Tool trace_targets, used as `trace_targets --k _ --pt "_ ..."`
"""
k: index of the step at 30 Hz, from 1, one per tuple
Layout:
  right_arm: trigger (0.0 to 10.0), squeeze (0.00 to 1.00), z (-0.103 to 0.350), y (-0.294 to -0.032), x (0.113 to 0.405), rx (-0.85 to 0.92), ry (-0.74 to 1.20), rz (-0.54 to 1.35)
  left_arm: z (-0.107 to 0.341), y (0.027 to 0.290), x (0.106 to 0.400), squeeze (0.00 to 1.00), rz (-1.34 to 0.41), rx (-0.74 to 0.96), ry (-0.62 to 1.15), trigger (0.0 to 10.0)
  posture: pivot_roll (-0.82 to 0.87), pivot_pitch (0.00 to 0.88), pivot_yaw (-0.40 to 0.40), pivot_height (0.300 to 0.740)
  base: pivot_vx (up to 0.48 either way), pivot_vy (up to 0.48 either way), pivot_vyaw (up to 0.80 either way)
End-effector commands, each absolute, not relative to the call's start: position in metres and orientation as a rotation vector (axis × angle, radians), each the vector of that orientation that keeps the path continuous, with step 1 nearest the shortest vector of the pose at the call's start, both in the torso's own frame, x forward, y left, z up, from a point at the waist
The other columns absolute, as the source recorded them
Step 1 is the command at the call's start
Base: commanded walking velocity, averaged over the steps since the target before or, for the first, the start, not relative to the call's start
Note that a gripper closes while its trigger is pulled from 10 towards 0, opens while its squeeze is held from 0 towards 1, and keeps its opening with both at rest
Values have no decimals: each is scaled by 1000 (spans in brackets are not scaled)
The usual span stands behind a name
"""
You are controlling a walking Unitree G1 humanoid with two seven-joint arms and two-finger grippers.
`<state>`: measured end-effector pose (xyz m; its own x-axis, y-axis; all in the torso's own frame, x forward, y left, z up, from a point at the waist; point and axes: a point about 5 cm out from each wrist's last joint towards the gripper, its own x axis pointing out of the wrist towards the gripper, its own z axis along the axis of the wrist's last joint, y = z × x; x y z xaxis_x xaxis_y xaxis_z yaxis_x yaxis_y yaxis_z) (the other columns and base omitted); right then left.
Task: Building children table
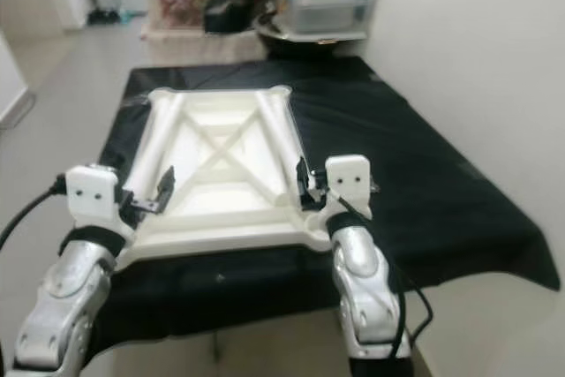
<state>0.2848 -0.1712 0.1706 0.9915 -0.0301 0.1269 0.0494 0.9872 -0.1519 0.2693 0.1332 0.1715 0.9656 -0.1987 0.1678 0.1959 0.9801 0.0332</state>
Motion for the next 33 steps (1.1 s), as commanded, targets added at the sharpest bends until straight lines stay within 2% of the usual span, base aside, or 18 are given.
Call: trace_targets --k 1,8,12,17,21,33 --pt "10000 0 172 -168 286 -139 -136 -21 170 137 271 0 -190 37 -165 10000 61 0 -25 740 300 0 0" --pt "10000 0 172 -168 285 -139 -139 64 166 145 273 0 -137 49 -140 10000 61 0 -28 740 43 0 0" --pt "10000 0 169 -163 283 -156 -130 153 165 144 274 0 -137 49 -135 10000 59 0 -30 740 0 0 0" --pt "10000 0 161 -166 283 -158 -100 176 165 144 274 0 -137 49 -136 10000 60 0 -31 740 0 0 0" --pt "10000 0 131 -169 279 -149 7 253 164 144 275 0 -132 53 -132 10000 61 0 -33 740 0 0 0" --pt "10000 0 111 -176 286 -147 68 251 165 144 278 0 -131 56 -139 10000 74 0 -35 740 0 0 0"
